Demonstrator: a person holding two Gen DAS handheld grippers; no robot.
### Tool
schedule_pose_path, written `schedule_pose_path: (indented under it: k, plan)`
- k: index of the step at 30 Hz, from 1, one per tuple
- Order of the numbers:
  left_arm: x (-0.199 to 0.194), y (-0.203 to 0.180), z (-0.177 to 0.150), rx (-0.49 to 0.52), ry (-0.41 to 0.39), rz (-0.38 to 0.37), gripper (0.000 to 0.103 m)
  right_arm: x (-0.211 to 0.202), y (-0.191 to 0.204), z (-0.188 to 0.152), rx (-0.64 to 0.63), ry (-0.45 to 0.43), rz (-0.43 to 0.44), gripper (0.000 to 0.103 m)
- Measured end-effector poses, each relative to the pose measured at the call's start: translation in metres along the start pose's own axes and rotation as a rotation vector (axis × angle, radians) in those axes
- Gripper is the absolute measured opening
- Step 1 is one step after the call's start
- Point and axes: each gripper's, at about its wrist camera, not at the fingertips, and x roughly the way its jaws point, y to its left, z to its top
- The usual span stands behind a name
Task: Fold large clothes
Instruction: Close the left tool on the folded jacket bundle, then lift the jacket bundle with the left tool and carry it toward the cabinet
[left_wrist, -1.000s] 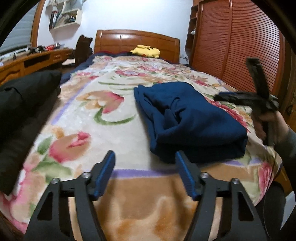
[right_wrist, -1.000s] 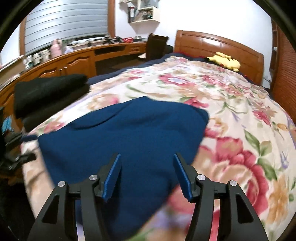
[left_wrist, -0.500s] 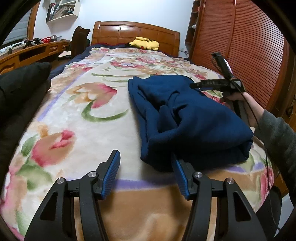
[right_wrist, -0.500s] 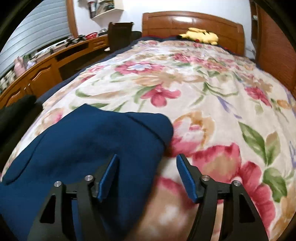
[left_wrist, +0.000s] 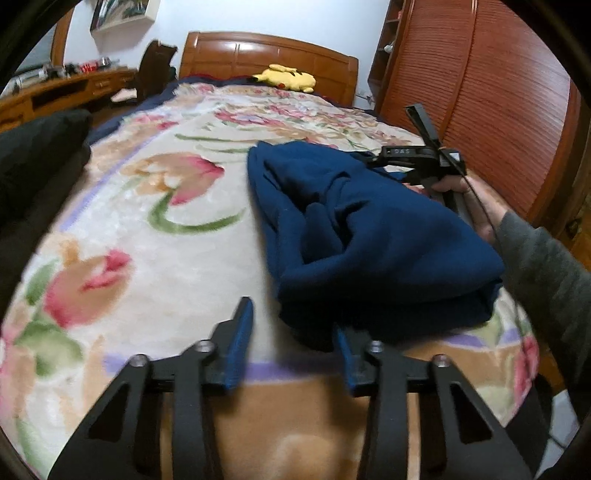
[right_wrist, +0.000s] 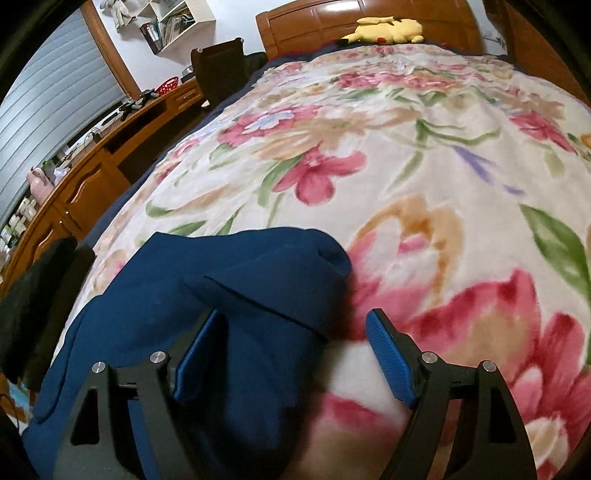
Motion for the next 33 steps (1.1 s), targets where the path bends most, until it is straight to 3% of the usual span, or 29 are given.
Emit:
schedule_pose_path:
  k: [4,7,8,15,21,26,33]
  plan:
    - [-0.001,-0.001,0.001,-0.019,0.004,-0.045,0.020,-0.002,0.005,-0.001,-0.037,-0.024,0.018,0.044]
    - [-0.004,-0.009,0.000,0.009,-0.010,-0.028,0.014,-0.012,0.013,-0.004,-0.071,-0.061,-0.001,0.023]
    - [-0.006,-0.012,-0.001,0.025,-0.017,-0.019,0.012,-0.016,0.017,-0.005,-0.086,-0.074,-0.021,0.021]
    - [-0.026,-0.020,0.001,0.070,-0.090,-0.006,0.009,-0.050,0.035,-0.008,-0.155,-0.136,-0.065,0.016]
    - [-0.050,-0.019,0.011,0.078,-0.170,0.028,0.007,-0.084,0.080,-0.008,-0.267,-0.181,-0.138,0.015]
    - [-0.080,0.005,0.031,0.052,-0.242,0.059,0.007,-0.110,0.124,-0.006,-0.346,-0.222,-0.180,0.015]
    - [-0.145,0.061,0.071,0.096,-0.316,0.185,0.007,-0.121,0.201,0.006,-0.459,-0.269,-0.181,0.014]
